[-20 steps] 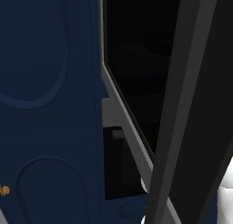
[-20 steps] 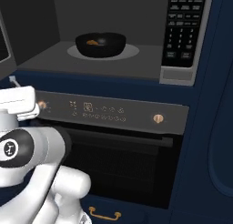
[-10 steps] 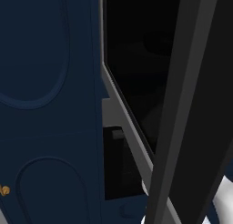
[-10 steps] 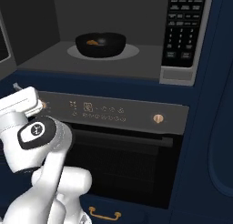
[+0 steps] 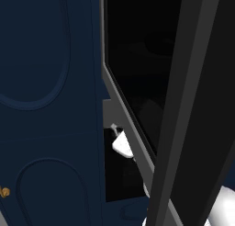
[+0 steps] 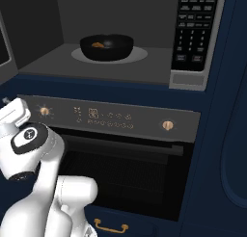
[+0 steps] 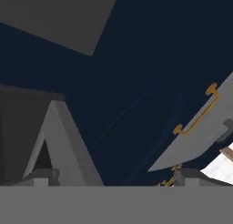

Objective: Pick the mushroom from the sink and place it in the bowl. Then pick the bowl and place it in the microwave. Then close the microwave door and press the start button.

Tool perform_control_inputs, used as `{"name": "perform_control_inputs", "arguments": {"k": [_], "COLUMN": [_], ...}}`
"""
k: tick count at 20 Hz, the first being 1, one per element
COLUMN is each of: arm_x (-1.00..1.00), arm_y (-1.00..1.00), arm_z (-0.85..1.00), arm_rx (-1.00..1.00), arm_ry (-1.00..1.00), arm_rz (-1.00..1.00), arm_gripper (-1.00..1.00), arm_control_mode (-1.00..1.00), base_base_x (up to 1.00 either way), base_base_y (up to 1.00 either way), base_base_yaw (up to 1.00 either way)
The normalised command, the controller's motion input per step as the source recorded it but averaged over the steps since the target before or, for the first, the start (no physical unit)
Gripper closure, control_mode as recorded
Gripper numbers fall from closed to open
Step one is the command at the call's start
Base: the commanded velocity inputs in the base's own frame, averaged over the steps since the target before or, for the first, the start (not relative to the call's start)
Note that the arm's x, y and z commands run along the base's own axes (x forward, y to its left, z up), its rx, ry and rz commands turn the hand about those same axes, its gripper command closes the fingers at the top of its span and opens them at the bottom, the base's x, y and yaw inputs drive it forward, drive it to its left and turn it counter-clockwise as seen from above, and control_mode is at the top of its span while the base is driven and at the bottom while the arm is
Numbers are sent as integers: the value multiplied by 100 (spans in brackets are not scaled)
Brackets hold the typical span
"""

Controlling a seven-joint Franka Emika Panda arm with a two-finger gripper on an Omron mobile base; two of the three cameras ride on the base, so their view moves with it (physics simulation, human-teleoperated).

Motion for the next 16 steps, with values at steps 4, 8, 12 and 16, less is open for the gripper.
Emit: {"name": "perform_control_inputs", "arguments": {"k": [4,8,12,16], "arm_x": [-29,-17,-33,-46], "arm_y": [91,83,54,66], "arm_z": [-32,-74,-26,-22], "arm_rx": [-1,-2,12,40], "arm_ry": [4,12,-5,-27], "arm_rz": [-26,-20,-23,-28], "arm_gripper": [-100,-100,-100,-100], "arm_control_mode": [-100,-100,-100,-100], "base_base_x": [0,0,0,0], "base_base_y": [0,0,0,0], "base_base_yaw": [0,0,0,0]}}
